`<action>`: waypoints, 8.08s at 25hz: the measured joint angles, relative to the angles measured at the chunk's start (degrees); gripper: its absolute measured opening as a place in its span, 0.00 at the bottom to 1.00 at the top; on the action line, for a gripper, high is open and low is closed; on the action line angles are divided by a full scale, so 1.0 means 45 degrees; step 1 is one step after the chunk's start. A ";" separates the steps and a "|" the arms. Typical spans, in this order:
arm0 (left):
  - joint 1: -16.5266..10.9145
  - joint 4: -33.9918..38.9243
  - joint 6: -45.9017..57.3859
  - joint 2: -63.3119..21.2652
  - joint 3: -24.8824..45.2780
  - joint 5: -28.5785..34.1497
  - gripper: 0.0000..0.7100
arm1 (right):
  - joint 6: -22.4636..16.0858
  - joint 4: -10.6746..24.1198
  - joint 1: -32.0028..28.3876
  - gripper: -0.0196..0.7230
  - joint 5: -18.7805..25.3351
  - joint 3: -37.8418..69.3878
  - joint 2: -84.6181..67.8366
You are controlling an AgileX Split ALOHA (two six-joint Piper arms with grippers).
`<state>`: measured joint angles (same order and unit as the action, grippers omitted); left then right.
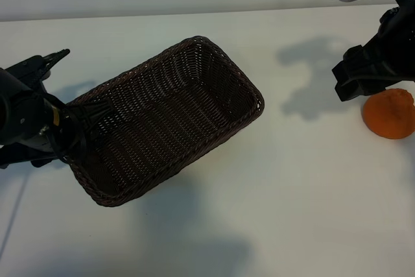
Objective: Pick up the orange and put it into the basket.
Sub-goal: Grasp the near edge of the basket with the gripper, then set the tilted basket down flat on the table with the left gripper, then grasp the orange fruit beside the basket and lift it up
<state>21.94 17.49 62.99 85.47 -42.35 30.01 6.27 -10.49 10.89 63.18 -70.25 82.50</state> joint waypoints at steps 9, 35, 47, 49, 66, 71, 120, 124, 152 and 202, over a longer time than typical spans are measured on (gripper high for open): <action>-0.0015 -0.0128 -0.0040 0.0476 0.0000 -0.0279 0.73 | 0.0000 -0.0004 0.0000 0.83 0.0010 0.0000 0.0000; -0.0015 -0.0660 -0.0569 0.1133 0.0000 -0.0105 0.85 | 0.0052 -0.0053 0.0000 0.83 0.0010 0.0000 0.0000; -0.0015 -0.0916 -0.0686 0.2659 0.0000 -0.1055 0.84 | 0.0052 -0.0065 0.0000 0.83 -0.0001 0.0000 0.0000; -0.0015 -0.0903 -0.0683 0.2709 0.0000 -0.1130 0.84 | 0.0065 -0.0077 0.0000 0.83 -0.0001 0.0000 0.0000; -0.0066 -0.0872 -0.0569 0.2676 -0.0024 -0.2147 0.57 | 0.0065 -0.0088 0.0000 0.83 -0.0001 0.0000 0.0000; -0.0066 -0.0969 -0.0569 0.1871 0.0014 -0.2187 0.57 | 0.0065 -0.0088 0.0000 0.83 -0.0001 0.0000 0.0000; -0.2035 -1.4429 -1.4349 0.4020 -0.4077 -0.3510 0.57 | 0.0079 -0.0088 0.0000 0.77 -0.0086 0.0000 0.0000; -0.1746 -1.6192 -1.5836 0.4722 -0.4086 -0.3823 0.57 | 0.0079 -0.0077 0.0000 0.77 -0.0086 0.0000 0.0000; -0.1611 -1.8090 -1.7442 0.5729 -0.4086 -0.4436 0.57 | 0.0095 -0.0053 0.0000 0.77 -0.0086 0.0000 0.0000; -0.2067 -0.8649 -1.2294 0.2042 -0.5228 0.1420 0.90 | 0.0095 0.0184 0.0000 0.77 -0.0077 0.0000 0.0000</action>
<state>12.63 -21.43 7.67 94.66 -65.88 36.40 6.70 -9.66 10.89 62.83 -70.25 82.50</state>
